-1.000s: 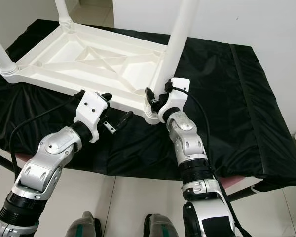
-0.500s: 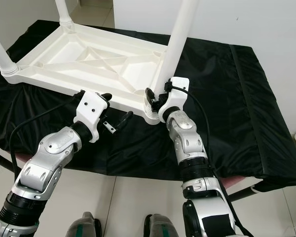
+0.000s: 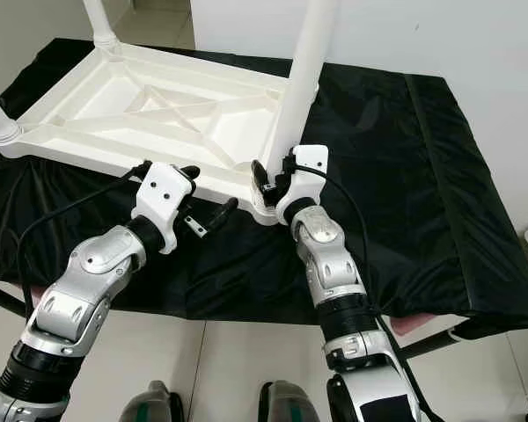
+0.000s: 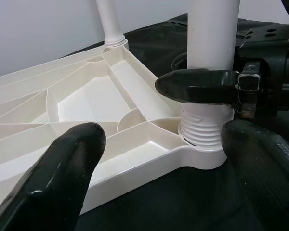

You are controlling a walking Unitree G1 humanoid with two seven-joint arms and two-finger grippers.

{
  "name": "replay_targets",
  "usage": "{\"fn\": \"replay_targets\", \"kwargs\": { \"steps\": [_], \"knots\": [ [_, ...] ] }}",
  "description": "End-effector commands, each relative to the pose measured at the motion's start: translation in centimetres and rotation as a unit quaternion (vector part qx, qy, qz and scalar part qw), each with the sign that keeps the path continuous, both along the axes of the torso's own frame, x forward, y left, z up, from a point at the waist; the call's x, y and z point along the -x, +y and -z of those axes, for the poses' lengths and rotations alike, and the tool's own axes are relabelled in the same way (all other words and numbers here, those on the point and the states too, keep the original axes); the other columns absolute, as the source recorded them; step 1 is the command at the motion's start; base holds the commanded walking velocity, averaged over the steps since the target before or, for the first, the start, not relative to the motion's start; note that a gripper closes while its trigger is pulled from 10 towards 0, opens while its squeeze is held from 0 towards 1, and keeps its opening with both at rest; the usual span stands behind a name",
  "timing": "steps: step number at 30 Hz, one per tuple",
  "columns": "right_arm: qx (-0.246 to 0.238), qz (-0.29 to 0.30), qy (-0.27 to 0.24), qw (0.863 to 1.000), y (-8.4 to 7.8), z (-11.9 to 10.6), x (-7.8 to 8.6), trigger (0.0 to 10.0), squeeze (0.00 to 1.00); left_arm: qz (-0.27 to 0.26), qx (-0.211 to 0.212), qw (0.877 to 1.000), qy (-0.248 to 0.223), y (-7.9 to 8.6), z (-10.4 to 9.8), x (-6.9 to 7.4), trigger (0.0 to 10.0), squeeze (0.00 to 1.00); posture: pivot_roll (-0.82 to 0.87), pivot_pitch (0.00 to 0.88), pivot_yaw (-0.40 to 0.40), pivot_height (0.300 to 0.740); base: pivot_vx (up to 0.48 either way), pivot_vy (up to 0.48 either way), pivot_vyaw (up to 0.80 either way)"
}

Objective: Building children table

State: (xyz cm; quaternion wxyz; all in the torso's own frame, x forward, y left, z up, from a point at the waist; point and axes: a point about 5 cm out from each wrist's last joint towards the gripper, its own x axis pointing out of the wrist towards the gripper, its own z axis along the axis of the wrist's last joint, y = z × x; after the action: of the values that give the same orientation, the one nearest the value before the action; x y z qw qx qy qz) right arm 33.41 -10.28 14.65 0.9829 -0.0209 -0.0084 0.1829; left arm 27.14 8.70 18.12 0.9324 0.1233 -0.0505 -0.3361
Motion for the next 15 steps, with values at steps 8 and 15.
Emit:
{"fn": "replay_targets", "kwargs": {
  "steps": [8, 15],
  "knots": [
    [0.153, -0.042, 0.088, 0.983, 0.35, 6.09, 2.17, 10.0, 0.00, 0.002, 0.000, 1.000, 0.000, 0.04, -0.18, 0.22, 10.0, 0.00, 0.00, 0.092, -0.008, 0.740, 0.000, 0.000, 0.00],
    [0.153, -0.048, 0.094, 0.983, 0.50, 6.46, 2.42, 10.0, 0.00, 0.003, -0.001, 1.000, 0.000, 0.05, -0.19, 0.20, 10.0, 0.00, 0.00, 0.091, -0.006, 0.740, 0.000, 0.000, 0.00]
  ]
}}
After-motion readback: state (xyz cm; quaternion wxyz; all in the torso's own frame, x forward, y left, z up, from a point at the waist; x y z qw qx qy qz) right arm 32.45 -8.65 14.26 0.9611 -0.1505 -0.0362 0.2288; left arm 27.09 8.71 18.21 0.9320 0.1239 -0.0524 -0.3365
